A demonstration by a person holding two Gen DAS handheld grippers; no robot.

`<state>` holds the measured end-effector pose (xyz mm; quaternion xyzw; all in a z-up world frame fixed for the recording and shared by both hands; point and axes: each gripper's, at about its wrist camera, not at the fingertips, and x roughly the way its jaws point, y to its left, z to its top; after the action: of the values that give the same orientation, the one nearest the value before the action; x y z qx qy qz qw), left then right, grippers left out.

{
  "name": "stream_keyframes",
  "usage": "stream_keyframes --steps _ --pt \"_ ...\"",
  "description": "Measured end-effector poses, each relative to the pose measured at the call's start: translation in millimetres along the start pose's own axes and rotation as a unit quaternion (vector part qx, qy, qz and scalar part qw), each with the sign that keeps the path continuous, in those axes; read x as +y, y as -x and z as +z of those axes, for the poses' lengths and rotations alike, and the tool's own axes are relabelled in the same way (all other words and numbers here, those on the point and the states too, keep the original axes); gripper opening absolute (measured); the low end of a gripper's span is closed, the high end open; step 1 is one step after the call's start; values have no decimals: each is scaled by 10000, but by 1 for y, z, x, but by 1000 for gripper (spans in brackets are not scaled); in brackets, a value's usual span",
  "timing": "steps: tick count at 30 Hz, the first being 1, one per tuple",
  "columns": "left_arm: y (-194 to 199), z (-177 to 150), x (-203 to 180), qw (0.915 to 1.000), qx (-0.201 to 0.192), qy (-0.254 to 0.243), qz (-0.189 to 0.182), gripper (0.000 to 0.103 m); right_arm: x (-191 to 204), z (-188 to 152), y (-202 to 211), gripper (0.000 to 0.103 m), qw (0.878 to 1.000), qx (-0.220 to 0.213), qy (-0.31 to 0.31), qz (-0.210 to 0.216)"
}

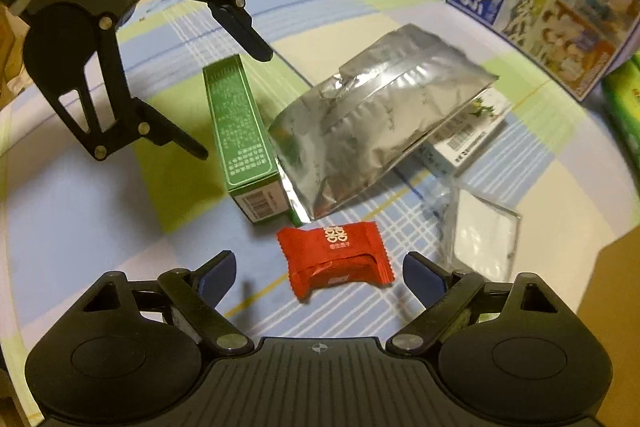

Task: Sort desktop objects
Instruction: 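Reach the left tool to the green medicine box while the right tool reaches the red candy packet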

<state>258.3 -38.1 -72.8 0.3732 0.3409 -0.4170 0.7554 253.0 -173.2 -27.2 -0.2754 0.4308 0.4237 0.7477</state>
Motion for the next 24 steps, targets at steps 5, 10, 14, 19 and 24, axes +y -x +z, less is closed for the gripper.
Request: stream_keyframes --steps 5,10,14,19,24 --pt "-10 2 1 9996 93 -83 -249 71 -15 6 -18 88 9997 124 -149 123" --pt "-18 1 1 9990 196 -80 -405 69 -24 12 -30 85 9994 252 -148 204" --pt "-19 0 4 9987 217 19 -463 66 -25 14 -35 76 9989 357 -86 279" --pt "-17 -1 0 9982 253 92 -530 55 -26 10 -32 56 9985 309 -340 306" --pt "-14 1 -14 9980 284 108 -553 45 -17 -2 -21 46 9982 250 -492 213"
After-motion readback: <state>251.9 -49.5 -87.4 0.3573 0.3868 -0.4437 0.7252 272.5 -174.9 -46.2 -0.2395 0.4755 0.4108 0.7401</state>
